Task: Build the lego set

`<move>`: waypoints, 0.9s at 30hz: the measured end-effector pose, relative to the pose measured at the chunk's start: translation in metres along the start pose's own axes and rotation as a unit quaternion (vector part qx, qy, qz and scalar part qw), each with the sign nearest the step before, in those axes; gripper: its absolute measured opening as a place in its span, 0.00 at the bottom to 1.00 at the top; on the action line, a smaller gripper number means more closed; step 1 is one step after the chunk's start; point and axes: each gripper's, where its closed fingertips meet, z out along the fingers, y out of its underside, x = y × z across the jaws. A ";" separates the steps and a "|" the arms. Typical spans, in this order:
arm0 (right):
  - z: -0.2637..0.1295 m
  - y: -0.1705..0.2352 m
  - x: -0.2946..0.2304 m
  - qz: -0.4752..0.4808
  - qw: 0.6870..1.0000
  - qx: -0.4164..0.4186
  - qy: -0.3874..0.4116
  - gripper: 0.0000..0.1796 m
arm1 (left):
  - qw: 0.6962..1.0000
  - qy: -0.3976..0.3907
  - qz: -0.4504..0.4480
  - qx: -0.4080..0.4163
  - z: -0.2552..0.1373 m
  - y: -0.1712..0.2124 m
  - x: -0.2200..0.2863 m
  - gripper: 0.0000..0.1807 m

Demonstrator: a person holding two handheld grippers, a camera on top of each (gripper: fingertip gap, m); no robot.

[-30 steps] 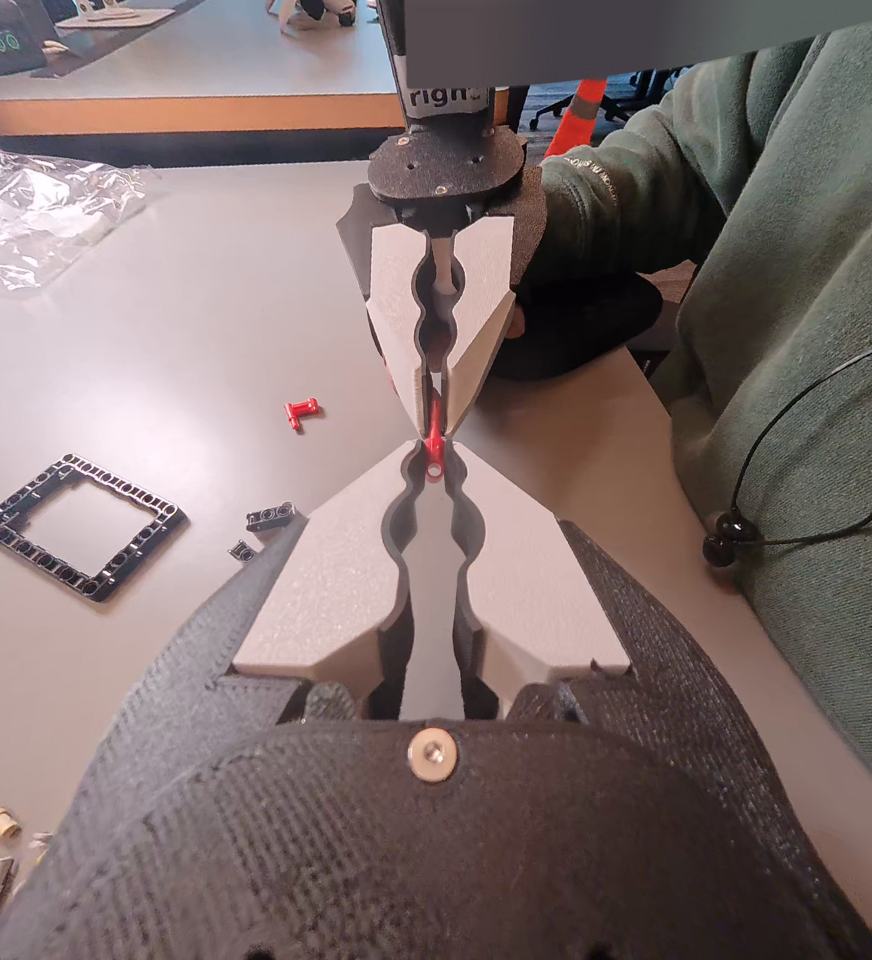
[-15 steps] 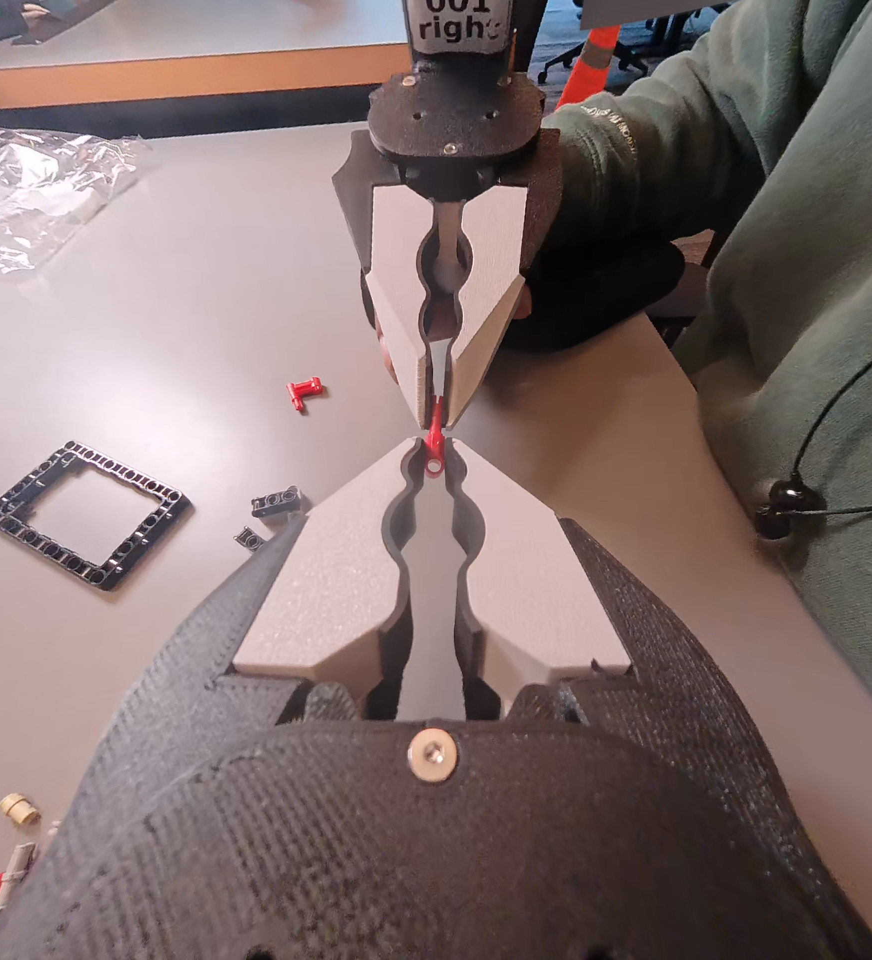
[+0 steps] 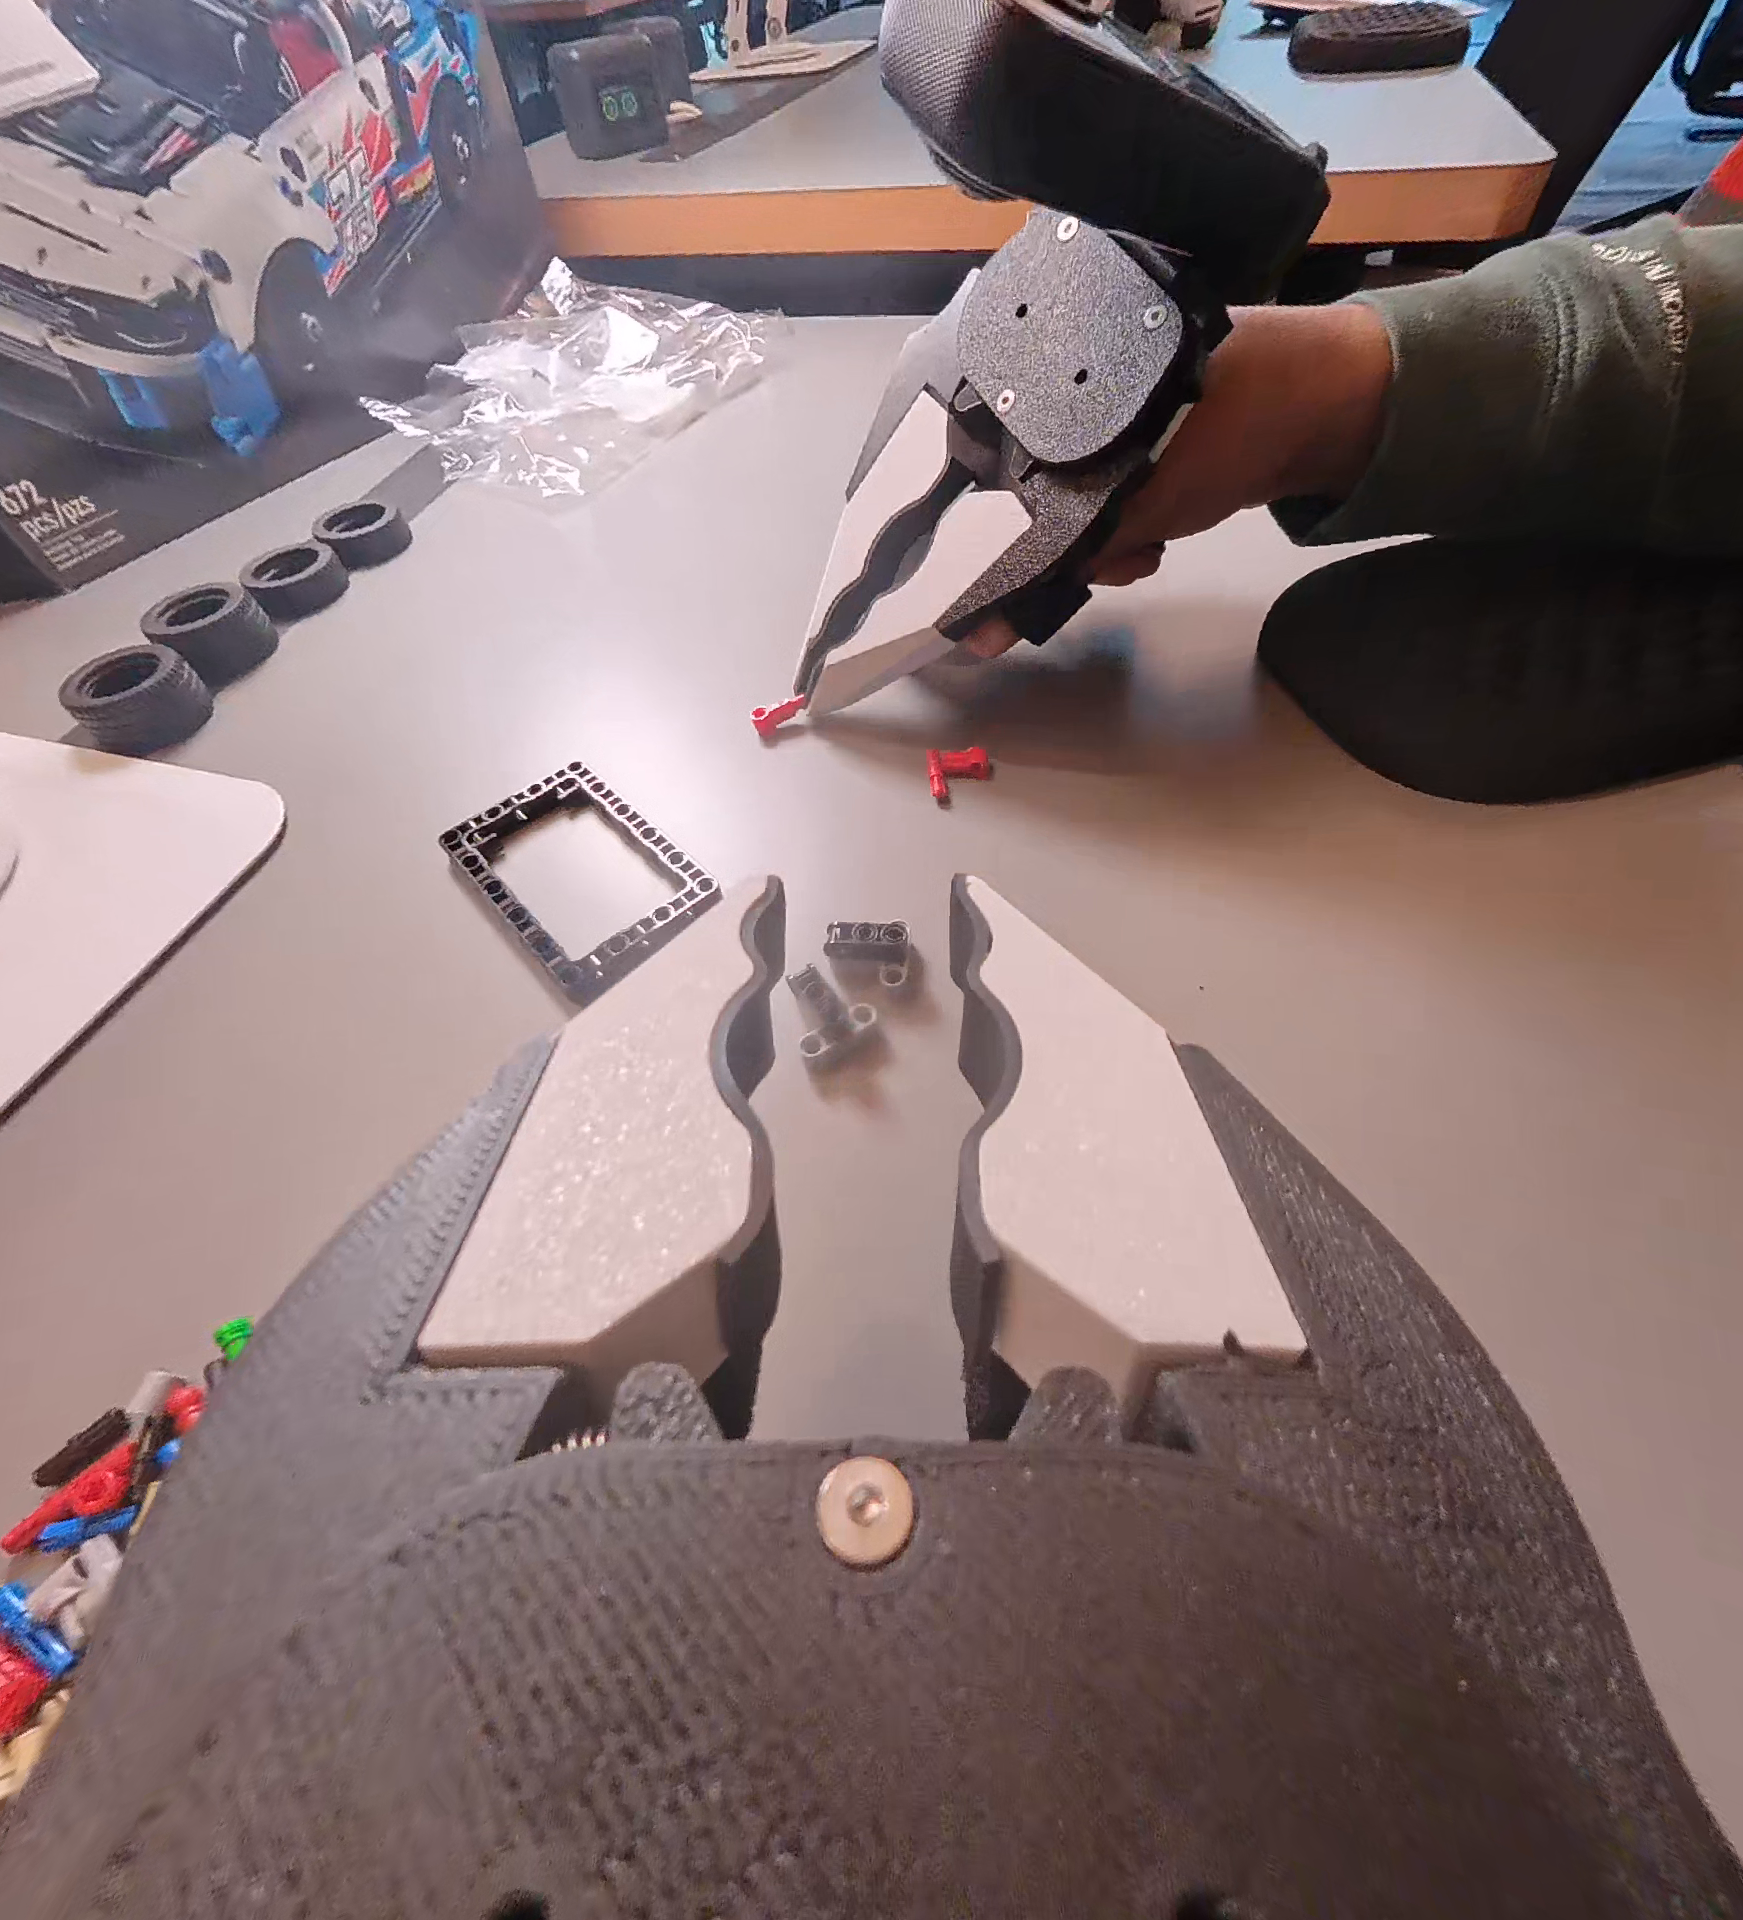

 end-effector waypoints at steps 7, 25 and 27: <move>-0.045 -0.012 -0.014 0.010 0.991 0.088 -0.105 0.06 | 1.000 0.009 -0.021 -0.007 0.002 0.004 0.000 0.18; -0.038 0.004 -0.092 0.012 0.985 -0.046 -0.165 0.06 | 0.999 0.028 -0.012 -0.043 0.012 0.018 0.011 0.16; -0.044 -0.003 -0.115 0.015 0.979 -0.033 -0.200 0.12 | 0.998 0.035 -0.013 -0.048 0.013 0.020 0.014 0.16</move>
